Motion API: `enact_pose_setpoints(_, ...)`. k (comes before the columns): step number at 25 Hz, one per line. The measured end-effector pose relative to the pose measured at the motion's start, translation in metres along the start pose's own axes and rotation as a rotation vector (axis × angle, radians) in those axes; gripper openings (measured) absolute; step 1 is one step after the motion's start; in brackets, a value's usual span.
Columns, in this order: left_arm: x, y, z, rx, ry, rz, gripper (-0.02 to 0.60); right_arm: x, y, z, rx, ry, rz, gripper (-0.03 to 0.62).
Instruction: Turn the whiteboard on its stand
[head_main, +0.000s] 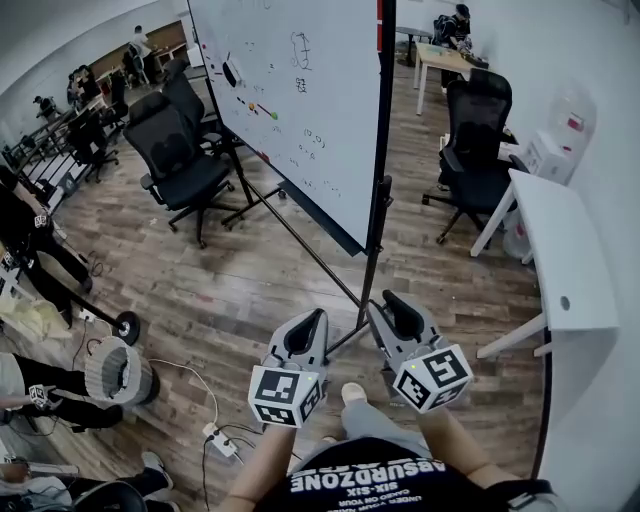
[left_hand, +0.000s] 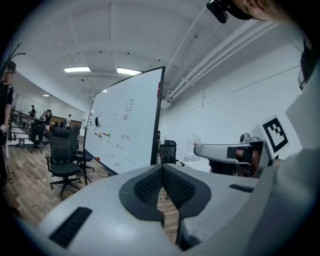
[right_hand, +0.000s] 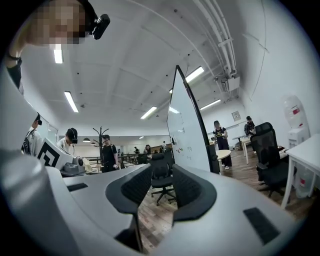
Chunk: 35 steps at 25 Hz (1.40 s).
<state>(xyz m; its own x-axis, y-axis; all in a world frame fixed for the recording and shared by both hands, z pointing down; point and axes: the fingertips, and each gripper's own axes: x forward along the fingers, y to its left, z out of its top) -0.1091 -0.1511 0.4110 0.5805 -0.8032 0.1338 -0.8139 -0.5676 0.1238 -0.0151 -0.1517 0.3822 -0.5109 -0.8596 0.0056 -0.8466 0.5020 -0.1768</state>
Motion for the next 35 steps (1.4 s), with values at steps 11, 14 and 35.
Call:
enact_pose_setpoints(11,0.04,0.03,0.01,0.003,-0.006,0.003,0.006,0.049,-0.042,0.016,-0.021,-0.017,-0.023,0.237)
enact_pose_setpoints(14,0.048,0.039,0.012,-0.001,-0.008,0.005,0.006,0.063,-0.053,0.023,-0.039,-0.022,-0.034,0.245)
enact_pose_setpoints(35,0.099,0.087,0.018,-0.018,-0.006,0.045,0.006,0.147,-0.121,0.066,-0.123,-0.06,-0.065,0.262)
